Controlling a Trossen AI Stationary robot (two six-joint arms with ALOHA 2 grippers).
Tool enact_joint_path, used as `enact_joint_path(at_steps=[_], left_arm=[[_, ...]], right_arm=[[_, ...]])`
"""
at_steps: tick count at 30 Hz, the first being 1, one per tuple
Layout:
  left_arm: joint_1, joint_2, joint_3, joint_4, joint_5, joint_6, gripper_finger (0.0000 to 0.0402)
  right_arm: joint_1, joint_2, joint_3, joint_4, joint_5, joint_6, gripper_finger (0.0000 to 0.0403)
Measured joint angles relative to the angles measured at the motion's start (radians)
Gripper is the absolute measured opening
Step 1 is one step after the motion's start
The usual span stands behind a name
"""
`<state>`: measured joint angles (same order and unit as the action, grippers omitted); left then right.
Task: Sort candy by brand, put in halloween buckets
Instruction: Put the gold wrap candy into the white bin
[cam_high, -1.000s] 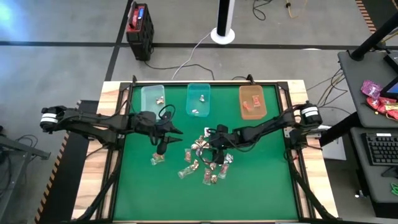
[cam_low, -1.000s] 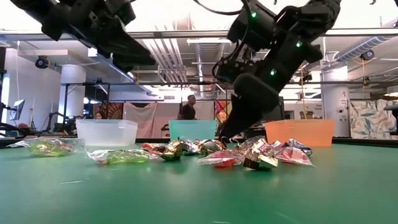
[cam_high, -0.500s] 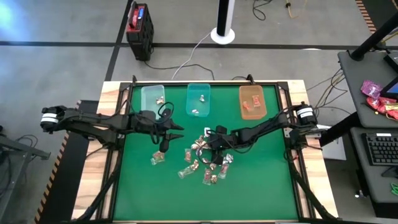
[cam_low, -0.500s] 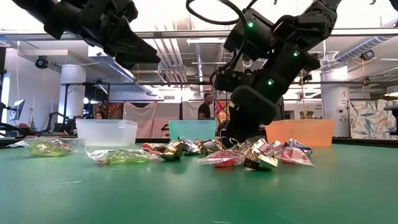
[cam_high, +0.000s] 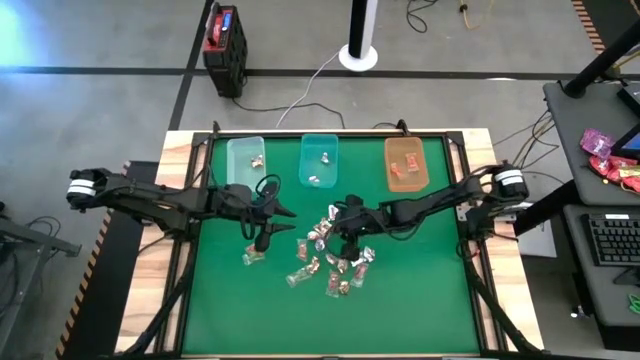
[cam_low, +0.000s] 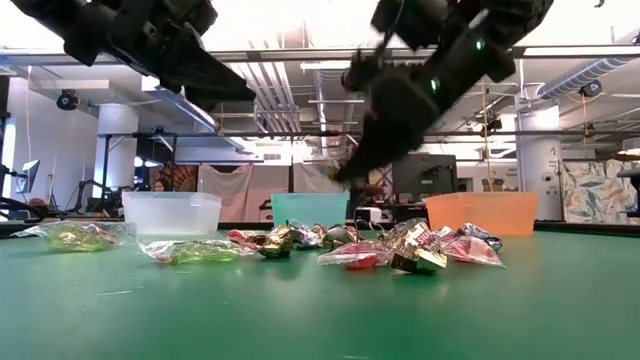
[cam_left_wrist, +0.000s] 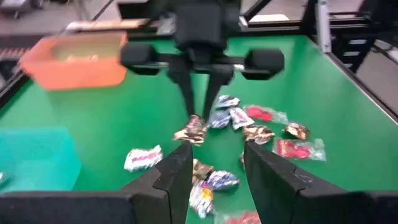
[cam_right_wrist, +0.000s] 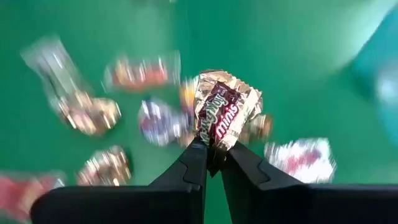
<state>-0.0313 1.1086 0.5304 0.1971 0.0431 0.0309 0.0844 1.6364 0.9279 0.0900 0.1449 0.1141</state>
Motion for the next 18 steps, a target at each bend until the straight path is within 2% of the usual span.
enact_joint_path(at_steps=[4, 7, 13, 18], left_arm=[[-0.015, 0.055, 0.0, 0.127, -0.031, 0.032, 0.0128], [-0.014, 0.093, 0.0, 0.169, -0.038, 0.038, 0.0136], [-0.013, 0.173, 0.009, 0.213, -0.036, 0.064, 0.0168], [-0.013, 0.239, 0.014, 0.347, -0.036, 0.127, 0.0182]], right_arm=[[-0.014, -0.03, 0.0, 0.119, -0.075, -0.031, 0.0028], [-0.016, -0.034, 0.0, 0.167, -0.088, -0.085, 0.0028], [-0.026, -0.041, 0.0, 0.225, -0.133, -0.101, 0.0028], [-0.041, -0.041, 0.0, 0.239, -0.214, -0.078, 0.0028]])
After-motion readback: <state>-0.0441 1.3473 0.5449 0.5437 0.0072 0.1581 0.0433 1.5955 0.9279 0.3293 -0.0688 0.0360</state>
